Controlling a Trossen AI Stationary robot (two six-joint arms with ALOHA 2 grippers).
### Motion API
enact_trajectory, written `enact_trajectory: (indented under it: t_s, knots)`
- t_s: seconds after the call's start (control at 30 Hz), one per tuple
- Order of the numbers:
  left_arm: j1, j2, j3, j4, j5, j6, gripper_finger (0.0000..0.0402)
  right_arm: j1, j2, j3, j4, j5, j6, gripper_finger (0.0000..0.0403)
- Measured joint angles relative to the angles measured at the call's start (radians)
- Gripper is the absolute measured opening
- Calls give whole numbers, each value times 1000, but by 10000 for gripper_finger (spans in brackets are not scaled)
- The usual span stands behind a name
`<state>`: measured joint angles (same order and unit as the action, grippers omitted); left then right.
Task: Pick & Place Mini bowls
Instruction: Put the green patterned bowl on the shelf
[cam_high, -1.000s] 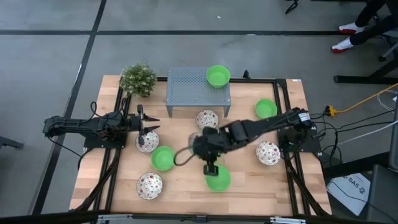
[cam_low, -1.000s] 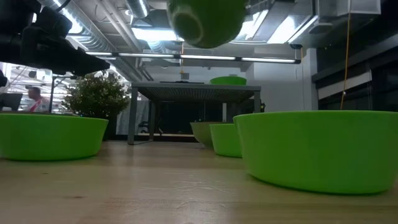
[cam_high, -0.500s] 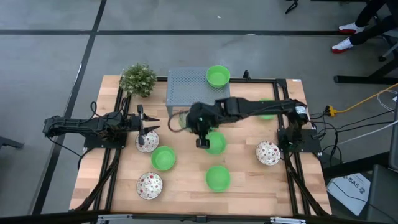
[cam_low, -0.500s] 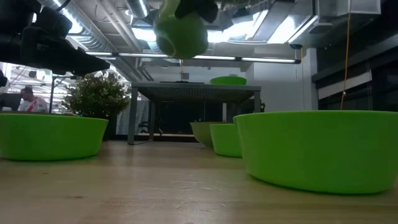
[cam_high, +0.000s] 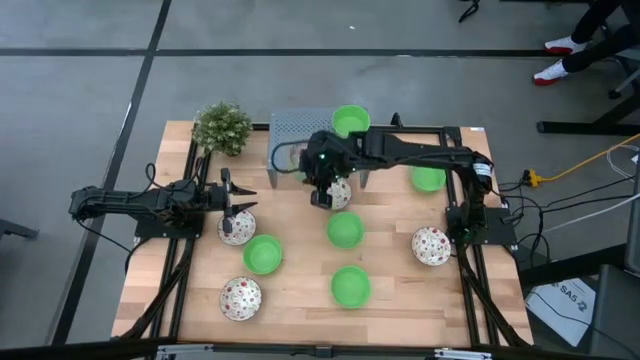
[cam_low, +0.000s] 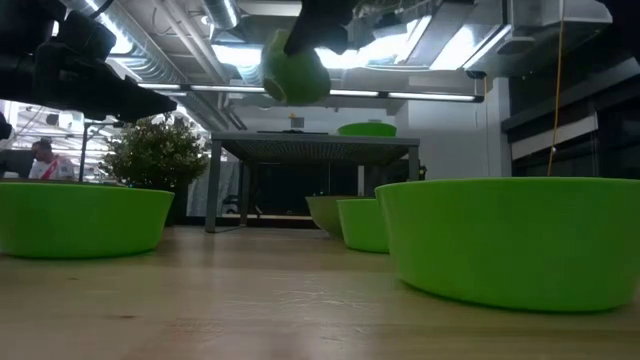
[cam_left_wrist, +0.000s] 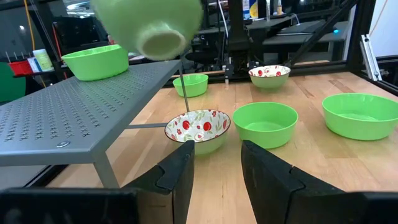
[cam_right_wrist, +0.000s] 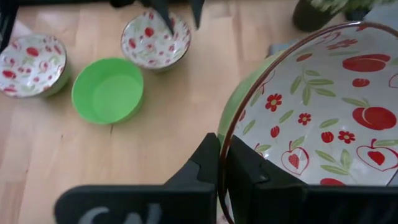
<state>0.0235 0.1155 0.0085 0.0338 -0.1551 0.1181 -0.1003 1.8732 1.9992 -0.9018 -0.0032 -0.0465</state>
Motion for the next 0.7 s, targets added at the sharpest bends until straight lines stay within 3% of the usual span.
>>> enact_trajectory:
  t_s: [0.3,0.7]
  knots:
    - [0,0,0,0,0,0,127,-74,-2,102,2,2,-101,14]
    - [0,0,0,0,0,0,128,-179,24,119,9,2,-224,14]
